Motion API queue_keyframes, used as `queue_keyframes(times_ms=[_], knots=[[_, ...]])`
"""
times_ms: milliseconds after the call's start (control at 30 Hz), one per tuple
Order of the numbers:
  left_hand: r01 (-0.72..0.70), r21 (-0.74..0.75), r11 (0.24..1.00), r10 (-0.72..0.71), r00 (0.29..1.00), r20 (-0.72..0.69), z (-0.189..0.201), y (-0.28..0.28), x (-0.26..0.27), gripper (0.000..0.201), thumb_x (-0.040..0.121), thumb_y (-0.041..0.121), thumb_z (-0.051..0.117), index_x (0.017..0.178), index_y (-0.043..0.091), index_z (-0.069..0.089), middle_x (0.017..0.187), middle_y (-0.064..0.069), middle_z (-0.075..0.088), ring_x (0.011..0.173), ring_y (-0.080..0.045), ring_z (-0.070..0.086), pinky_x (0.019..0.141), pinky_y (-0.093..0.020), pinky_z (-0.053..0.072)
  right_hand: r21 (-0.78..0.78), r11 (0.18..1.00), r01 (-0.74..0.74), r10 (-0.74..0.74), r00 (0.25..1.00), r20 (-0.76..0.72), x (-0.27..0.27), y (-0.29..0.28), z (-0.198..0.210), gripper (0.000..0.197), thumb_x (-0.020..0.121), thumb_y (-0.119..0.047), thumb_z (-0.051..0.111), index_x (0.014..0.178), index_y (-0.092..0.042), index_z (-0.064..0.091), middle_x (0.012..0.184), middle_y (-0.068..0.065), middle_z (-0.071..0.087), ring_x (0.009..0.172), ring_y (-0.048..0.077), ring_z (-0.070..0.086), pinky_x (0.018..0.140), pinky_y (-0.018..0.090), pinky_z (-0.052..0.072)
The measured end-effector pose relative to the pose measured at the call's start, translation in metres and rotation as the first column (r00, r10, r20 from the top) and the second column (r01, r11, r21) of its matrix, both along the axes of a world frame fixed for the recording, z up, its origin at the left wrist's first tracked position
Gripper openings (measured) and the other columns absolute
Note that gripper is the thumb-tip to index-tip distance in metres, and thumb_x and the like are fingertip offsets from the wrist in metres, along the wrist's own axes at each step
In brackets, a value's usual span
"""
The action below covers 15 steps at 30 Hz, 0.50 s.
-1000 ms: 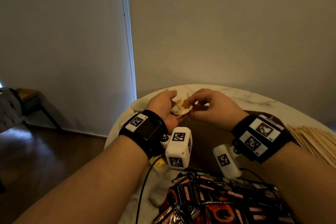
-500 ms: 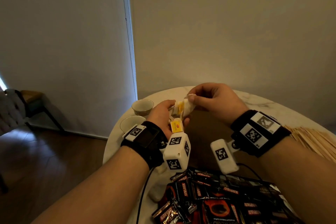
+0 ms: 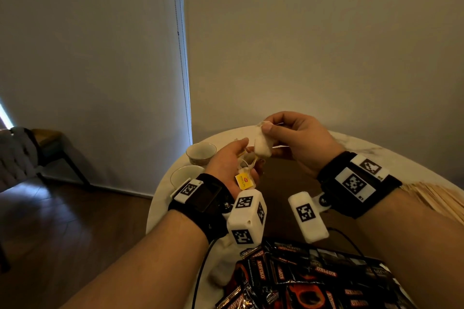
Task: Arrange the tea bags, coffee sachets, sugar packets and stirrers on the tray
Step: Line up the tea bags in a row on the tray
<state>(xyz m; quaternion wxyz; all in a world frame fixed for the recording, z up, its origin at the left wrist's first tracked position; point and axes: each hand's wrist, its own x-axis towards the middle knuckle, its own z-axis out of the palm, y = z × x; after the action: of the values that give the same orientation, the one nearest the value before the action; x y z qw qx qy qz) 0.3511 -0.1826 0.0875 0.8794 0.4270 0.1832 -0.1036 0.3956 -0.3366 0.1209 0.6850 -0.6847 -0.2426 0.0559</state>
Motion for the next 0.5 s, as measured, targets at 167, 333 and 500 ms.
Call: queue_keyframes(times_ms=[167,333,500], knots=[[-0.029,0.101,0.994,0.032,0.999,-0.029,-0.004,0.005,0.003,0.013,0.097,0.022,0.067,0.101,0.01,0.063,0.065,-0.006,0.059,0.042,-0.01,0.051,0.033,-0.016,0.036,0.108,0.988,0.109,-0.111,0.994,0.009,0.004,0.0,0.005,0.01,0.094,-0.01,0.069,0.103,-0.005,0.07,0.094,0.006,0.076,0.085,0.021,0.074,0.075,0.039,0.064],[-0.222,0.31,0.925,0.179,0.97,0.162,0.008,0.02,0.0,0.015,0.093,0.026,0.074,0.094,0.015,0.064,0.077,-0.004,0.057,0.05,-0.011,0.048,0.04,-0.019,0.034,-0.051,0.984,0.169,-0.164,0.982,0.099,0.009,-0.007,0.01,0.016,0.09,-0.025,0.073,0.1,-0.012,0.073,0.099,0.007,0.077,0.086,0.017,0.073,0.08,0.038,0.062],[-0.243,0.509,0.826,0.044,0.928,0.371,0.024,0.028,-0.005,0.02,0.088,0.038,0.078,0.088,0.02,0.072,0.071,0.002,0.056,0.058,-0.013,0.049,0.049,-0.024,0.039,-0.088,0.99,0.11,-0.101,0.99,0.102,0.008,0.004,0.009,0.03,0.079,-0.035,0.076,0.098,-0.012,0.075,0.095,0.007,0.077,0.086,0.021,0.074,0.076,0.038,0.062]])
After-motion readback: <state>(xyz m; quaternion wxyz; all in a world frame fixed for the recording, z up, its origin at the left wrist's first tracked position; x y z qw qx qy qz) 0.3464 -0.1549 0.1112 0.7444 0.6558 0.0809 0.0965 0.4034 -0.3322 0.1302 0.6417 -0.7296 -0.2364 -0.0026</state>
